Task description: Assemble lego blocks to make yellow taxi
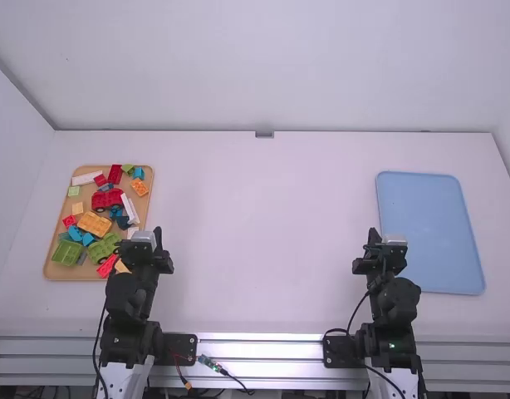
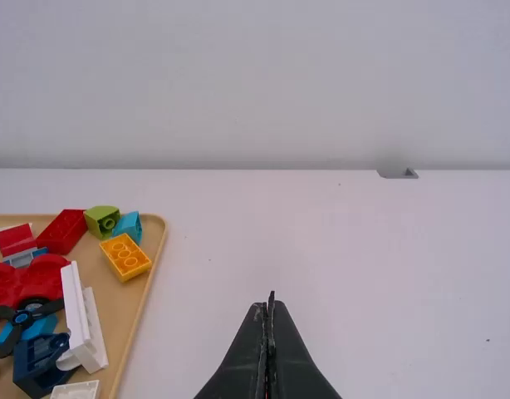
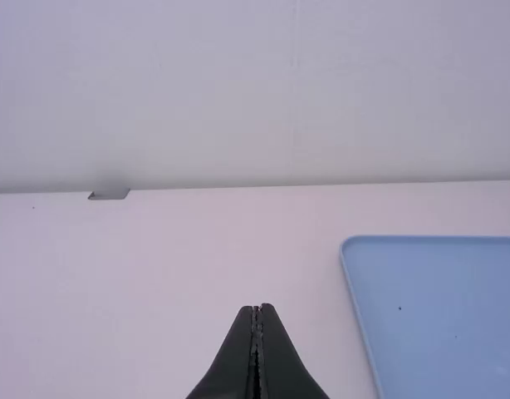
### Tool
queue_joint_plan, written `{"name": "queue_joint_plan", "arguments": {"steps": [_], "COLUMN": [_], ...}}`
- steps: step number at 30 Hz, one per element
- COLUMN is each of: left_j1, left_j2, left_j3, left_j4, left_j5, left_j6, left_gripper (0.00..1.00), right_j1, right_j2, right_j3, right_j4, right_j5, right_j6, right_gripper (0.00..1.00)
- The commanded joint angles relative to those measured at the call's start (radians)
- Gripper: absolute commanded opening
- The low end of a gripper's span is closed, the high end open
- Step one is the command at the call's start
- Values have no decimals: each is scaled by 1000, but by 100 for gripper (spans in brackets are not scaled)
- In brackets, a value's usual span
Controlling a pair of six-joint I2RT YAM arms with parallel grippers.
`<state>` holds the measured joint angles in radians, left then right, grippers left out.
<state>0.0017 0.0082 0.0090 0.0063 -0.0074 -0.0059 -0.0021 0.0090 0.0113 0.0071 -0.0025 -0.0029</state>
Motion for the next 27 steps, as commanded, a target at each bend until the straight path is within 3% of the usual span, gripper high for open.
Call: {"name": "queue_joint_plan", "arguments": {"steps": [1,15,22,23,27], "left_j1": [0,-4,-8,-10,-11], "left_j2": [0,67,144,202,220], "left_j3": [1,56,112,152,165], "left_j4": [0,-18,-25,-25,-25], "left_j5": [0,-1,-2,-2,-2], "left_j6": [0,-3,-5,-8,-8], "left_gripper": [0,9,18,25,27], "right_j1": [0,2,4,6,6], "right_j2": [0,84,198,283,306], "right_j3": [0,63,131,178,192], "right_j4": [-2,-16,-10,7,12], "right_j5": [0,-7,-14,-20,-21], "right_j6": [1,-4,-9,-10,-7], "right_gripper": [0,9,19,25,27]}}
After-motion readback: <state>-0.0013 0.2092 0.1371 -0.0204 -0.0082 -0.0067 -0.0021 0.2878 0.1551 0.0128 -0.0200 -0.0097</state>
